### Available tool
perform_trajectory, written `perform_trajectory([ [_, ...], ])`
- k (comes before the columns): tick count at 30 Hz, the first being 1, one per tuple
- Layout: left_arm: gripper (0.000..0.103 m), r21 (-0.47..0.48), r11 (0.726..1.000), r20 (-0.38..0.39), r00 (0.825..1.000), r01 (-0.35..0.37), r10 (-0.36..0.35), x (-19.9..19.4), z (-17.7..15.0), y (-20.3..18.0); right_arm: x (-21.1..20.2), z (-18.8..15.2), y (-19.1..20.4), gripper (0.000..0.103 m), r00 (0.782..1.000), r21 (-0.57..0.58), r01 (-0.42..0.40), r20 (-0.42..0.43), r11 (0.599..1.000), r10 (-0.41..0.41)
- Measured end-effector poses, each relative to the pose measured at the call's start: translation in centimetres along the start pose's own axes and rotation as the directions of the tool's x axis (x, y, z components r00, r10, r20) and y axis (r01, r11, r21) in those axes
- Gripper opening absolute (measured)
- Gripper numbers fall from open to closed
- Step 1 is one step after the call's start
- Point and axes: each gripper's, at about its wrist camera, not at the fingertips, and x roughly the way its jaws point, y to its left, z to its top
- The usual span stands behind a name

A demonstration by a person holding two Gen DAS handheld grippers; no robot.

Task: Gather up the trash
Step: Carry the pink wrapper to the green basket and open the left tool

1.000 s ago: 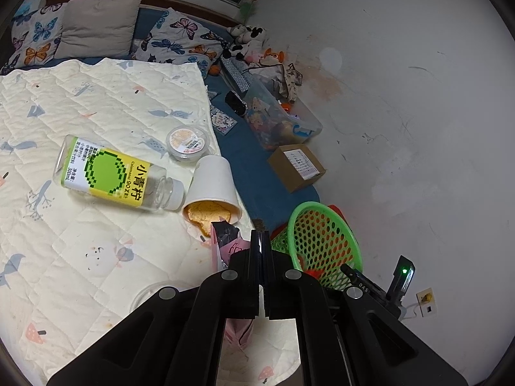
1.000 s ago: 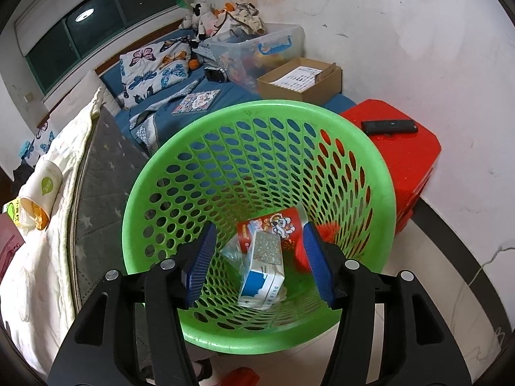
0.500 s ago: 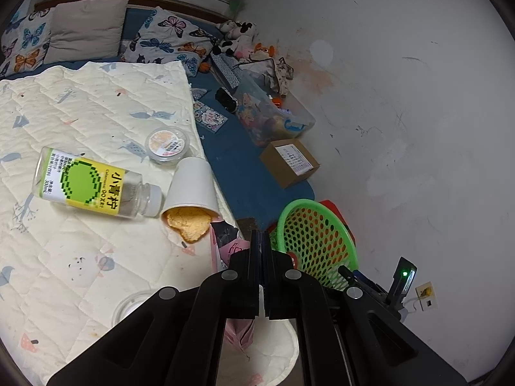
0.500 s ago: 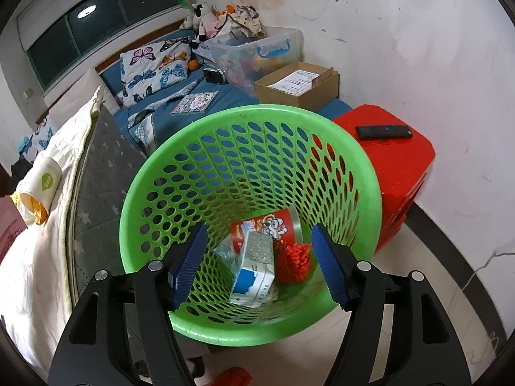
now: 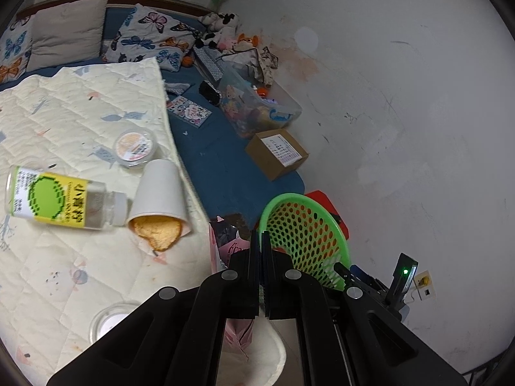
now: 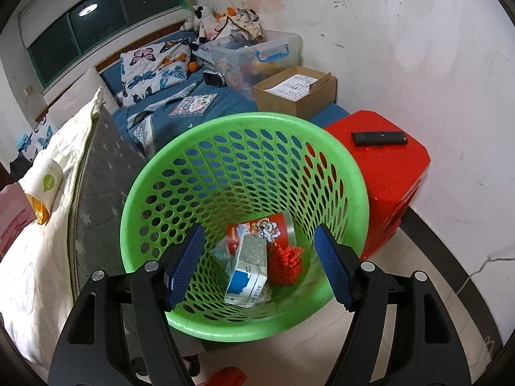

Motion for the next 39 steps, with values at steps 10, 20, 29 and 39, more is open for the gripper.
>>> perform_trajectory([
  [10,0.002,0.076,0.996,-0.082,0.996,0.052,-0.045,5.1,1.2,-4.6,-0.8,-0.7,-0.8,0.071,1.0,0.014,-0.022,0.007,1.0,0.022],
  [20,0.002,0.175,0.982,-0.178,0.983,0.075,-0.043,12.6,2.0,-9.9,-2.1,-1.7,-1.8,0.071,0.999,0.037,-0.029,0.023,0.999,0.028],
  [29,0.035,0.207,0.973,-0.234,0.971,0.106,-0.056,16.8,1.8,-12.4,-2.7,-2.8,-2.6,0.071,0.999,0.07,-0.026,0.02,0.997,0.025],
  [39,0.042,0.269,0.962,-0.163,0.987,0.046,-0.002,12.0,0.4,-10.4,-4.6,-3.0,-0.9,0.071,0.997,0.032,-0.065,0.05,0.997,0.063],
])
